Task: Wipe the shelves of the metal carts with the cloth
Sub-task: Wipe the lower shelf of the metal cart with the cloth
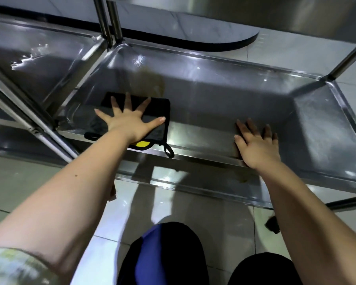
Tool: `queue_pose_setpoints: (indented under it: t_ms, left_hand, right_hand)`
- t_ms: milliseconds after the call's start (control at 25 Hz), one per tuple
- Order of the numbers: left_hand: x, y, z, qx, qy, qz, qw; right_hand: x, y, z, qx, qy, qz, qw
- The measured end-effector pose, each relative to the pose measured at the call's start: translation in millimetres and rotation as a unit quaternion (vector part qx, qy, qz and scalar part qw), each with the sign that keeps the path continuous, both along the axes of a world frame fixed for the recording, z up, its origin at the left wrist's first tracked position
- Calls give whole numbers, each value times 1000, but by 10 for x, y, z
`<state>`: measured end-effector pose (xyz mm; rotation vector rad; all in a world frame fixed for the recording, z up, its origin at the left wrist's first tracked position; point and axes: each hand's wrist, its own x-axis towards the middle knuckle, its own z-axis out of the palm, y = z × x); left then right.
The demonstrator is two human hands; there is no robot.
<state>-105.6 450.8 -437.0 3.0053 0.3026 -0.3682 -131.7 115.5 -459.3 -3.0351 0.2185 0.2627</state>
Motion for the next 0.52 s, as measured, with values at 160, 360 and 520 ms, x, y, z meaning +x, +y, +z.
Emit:
queue_pose_setpoints:
  t_ms: [160,360,520]
  left_hand:
    - [31,-37,-49,2,-16,-11,1000]
    - [126,30,-156,12,-30,-11,999]
    - [465,33,-158,31,-13,-35,999]
  right_hand:
    - [328,765,19,41,-105,56,992]
    - [842,1399,-115,45,-51,89,994]
    - [787,1338,-174,19,-58,92,994]
